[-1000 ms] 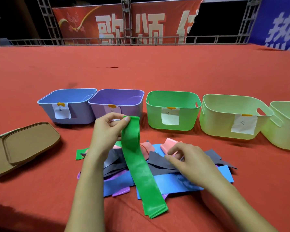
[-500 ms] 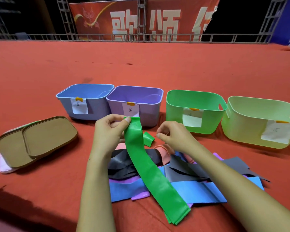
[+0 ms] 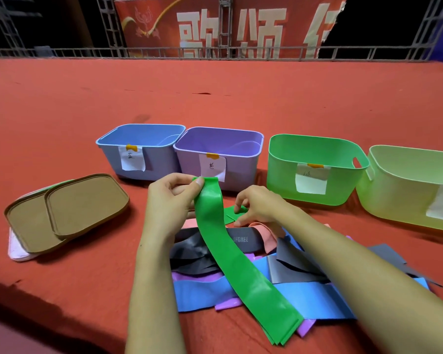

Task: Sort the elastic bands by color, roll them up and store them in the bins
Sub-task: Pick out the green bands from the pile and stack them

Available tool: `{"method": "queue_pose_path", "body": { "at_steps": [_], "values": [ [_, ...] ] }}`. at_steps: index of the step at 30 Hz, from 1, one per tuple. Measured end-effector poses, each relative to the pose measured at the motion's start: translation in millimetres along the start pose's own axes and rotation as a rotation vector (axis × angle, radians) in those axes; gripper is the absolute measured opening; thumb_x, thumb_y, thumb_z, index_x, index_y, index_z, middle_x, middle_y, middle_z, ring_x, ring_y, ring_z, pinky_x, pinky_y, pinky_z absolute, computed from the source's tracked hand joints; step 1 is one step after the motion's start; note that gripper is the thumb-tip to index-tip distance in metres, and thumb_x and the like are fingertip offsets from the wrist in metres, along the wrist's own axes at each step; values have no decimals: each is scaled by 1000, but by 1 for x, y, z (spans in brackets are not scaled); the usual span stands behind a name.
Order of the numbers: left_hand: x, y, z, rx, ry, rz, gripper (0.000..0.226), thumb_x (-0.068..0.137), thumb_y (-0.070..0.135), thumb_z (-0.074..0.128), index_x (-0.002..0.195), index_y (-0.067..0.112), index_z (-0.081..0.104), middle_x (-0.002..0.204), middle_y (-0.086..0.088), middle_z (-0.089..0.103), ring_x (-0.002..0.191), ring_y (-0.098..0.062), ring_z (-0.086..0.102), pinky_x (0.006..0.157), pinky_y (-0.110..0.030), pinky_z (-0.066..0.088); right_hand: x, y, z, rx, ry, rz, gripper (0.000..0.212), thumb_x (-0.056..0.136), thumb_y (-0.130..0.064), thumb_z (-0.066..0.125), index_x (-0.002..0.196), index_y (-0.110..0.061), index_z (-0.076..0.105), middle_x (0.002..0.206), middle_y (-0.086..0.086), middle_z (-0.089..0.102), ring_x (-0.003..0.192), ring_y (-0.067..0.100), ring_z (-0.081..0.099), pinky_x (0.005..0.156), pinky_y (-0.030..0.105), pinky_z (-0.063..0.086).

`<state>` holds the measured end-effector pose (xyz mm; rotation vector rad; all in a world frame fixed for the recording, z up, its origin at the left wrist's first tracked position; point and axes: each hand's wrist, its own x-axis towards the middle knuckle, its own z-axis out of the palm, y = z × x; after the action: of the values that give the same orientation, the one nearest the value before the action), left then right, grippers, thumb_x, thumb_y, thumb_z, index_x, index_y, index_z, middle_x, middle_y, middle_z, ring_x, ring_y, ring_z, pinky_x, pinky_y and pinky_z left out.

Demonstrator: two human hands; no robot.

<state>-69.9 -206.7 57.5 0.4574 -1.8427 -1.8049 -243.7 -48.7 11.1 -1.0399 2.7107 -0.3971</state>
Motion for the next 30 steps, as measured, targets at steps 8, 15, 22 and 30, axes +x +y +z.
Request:
{"method": "queue_pose_path", "body": {
  "at_steps": [8, 15, 22, 30],
  "values": [
    [0, 1, 3, 1, -5, -7, 16, 100, 17, 75, 102, 1, 73, 76, -11, 77, 63, -14, 69, 57, -29, 60, -11, 19, -8, 173, 152, -7, 16, 84, -28, 72, 71, -37, 72, 87, -16, 76, 86, 10, 71, 86, 45, 62],
    [-4, 7, 14, -39, -15, 17, 17, 100, 19, 75, 105, 3, 74, 85, -14, 81, 70, -18, 75, 57, -26, 58, -56, 24, -49, 603, 485, -43, 5, 84, -24, 69, 81, -22, 73, 81, -7, 77, 77, 9, 70, 82, 46, 62],
    [-14, 20, 35, -90, -41, 94, 16, 99, 19, 76, 105, 4, 75, 82, -14, 80, 71, -20, 74, 57, -28, 58, -124, 15, -102, 799, 668, -79, 12, 98, -1, 66, 91, -11, 69, 78, -2, 69, 73, 9, 67, 78, 48, 66],
    [-37, 38, 74, -117, -249, 290, 10, 97, 5, 74, 105, 0, 71, 91, -8, 82, 83, -15, 75, 73, -29, 60, -220, 5, -165, 880, 834, -170, 19, 102, 1, 57, 92, -12, 65, 87, 13, 68, 85, 25, 71, 75, 41, 66]
  ]
}}
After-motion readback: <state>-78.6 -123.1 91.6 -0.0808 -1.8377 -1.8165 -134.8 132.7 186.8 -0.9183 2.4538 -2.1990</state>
